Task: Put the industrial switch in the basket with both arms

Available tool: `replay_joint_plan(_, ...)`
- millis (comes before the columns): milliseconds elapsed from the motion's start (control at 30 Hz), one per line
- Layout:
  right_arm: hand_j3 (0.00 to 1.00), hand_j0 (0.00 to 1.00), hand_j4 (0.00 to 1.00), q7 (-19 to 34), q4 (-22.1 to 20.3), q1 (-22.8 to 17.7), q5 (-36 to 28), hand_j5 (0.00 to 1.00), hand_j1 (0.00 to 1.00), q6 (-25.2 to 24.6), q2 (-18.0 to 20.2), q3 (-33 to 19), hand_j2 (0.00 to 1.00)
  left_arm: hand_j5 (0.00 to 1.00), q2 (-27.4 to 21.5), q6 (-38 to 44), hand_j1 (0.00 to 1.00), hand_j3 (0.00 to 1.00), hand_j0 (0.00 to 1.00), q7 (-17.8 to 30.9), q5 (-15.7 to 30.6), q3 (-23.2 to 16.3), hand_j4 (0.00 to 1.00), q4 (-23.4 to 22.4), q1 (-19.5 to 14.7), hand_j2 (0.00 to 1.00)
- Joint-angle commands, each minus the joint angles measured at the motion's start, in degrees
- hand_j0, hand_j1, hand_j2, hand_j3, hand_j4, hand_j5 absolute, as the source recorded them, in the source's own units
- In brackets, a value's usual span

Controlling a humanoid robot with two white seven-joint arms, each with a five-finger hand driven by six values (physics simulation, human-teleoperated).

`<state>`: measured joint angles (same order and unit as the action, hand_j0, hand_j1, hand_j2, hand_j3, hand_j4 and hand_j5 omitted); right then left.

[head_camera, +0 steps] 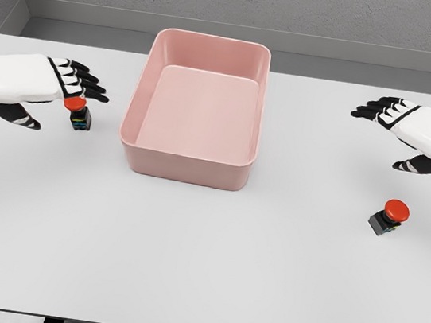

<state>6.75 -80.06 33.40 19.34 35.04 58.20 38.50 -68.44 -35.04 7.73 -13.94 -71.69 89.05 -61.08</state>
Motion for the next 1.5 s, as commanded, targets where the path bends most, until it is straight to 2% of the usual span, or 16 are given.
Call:
replay_joint_plan(0,1.0,1.0,1.0,0.19,-0.01,0.0,-0.18,1.0,1.0,-0.04,0.08,-0.09,1.0,1.0,-0.11,0.04,1.0,1.0,1.0,0.01,0.32,0.06,1.0,-0.11,0.0,1.0)
replay_joint_plan(67,1.0,1.0,1.0,0.63,0.16,-1.23,0.0,1.0,1.0,-0.04,0.25,-0.27,1.0,1.0,-0.11,0.04,1.0,1.0,1.0,0.0,0.4,0.06,1.0,-0.02,0.0,1.0)
replay_joint_plan(167,1.0,1.0,1.0,0.63,0.34,-2.72,0.26,1.0,1.0,-0.04,5.26,-0.79,1.0,1.0,0.15,0.04,1.0,1.0,1.0,0.27,0.32,0.15,1.0,-0.19,-0.09,1.0)
replay_joint_plan(233,1.0,1.0,1.0,0.54,1.21,-3.6,0.35,1.0,1.0,-0.04,6.75,-1.49,1.0,1.0,2.17,0.04,1.0,1.0,1.0,1.23,-0.03,0.15,1.0,-4.05,-0.35,1.0)
replay_joint_plan(300,1.0,1.0,1.0,0.54,1.83,-4.83,0.35,1.0,1.0,-0.04,7.1,-2.46,1.0,1.0,6.12,5.24,1.0,1.0,1.0,9.4,-0.12,0.41,1.0,-7.04,-0.7,1.0)
replay_joint_plan(333,1.0,1.0,1.0,0.54,2.1,-5.54,0.35,1.0,1.0,-0.04,7.99,-3.43,1.0,1.0,8.85,5.51,1.0,1.0,1.0,10.64,-0.12,0.24,1.0,-9.86,-1.05,1.0)
replay_joint_plan(433,1.0,1.0,1.0,0.45,2.19,-6.59,0.35,1.0,1.0,-0.04,7.99,-3.43,1.0,1.0,12.98,5.77,1.0,1.0,1.0,10.02,-0.82,0.15,1.0,-16.8,-1.14,1.0)
replay_joint_plan(533,1.0,1.0,1.0,0.45,1.4,-8.44,0.26,1.0,1.0,-0.04,7.9,-3.25,1.0,1.0,13.16,13.16,1.0,1.0,1.0,10.55,-4.78,0.06,1.0,-16.8,-1.06,1.0)
replay_joint_plan(567,1.0,1.0,1.0,0.37,1.22,-8.96,0.26,1.0,1.0,-0.04,7.81,-3.17,1.0,1.0,13.95,13.33,1.0,1.0,1.0,10.55,-6.71,-0.03,1.0,-16.89,-1.06,1.0)
replay_joint_plan(733,1.0,1.0,1.0,0.45,-0.98,-12.13,0.26,1.0,1.0,-0.04,7.9,-3.34,1.0,1.0,15.18,17.29,1.0,1.0,1.0,10.55,-7.42,-0.03,1.0,-17.07,-0.97,1.0)
replay_joint_plan(800,1.0,1.0,1.0,0.45,-1.15,-12.66,0.26,1.0,1.0,-0.04,7.9,-3.17,1.0,1.0,16.32,17.55,1.0,1.0,1.0,10.55,-9.61,-0.11,1.0,-17.07,-0.97,1.0)
replay_joint_plan(967,1.0,1.0,1.0,0.54,-1.77,-14.15,0.26,1.0,1.0,-0.04,7.99,-3.25,1.0,1.0,17.99,17.11,1.0,1.0,1.0,10.46,-10.14,-0.11,1.0,-17.77,-0.62,1.0)
replay_joint_plan(1033,1.0,1.0,1.0,0.54,-2.91,-14.15,0.26,1.0,1.0,-0.04,7.9,-3.17,1.0,1.0,17.99,17.38,1.0,1.0,1.0,10.11,-10.14,-2.05,1.0,-17.86,-0.53,1.0)
replay_joint_plan(1467,1.0,1.0,1.0,0.54,-7.04,-15.73,0.26,1.0,1.0,-0.04,7.55,-2.81,1.0,0.97,18.79,17.29,0.97,0.97,0.97,10.11,-11.37,-2.22,0.97,-17.77,-0.44,0.97)
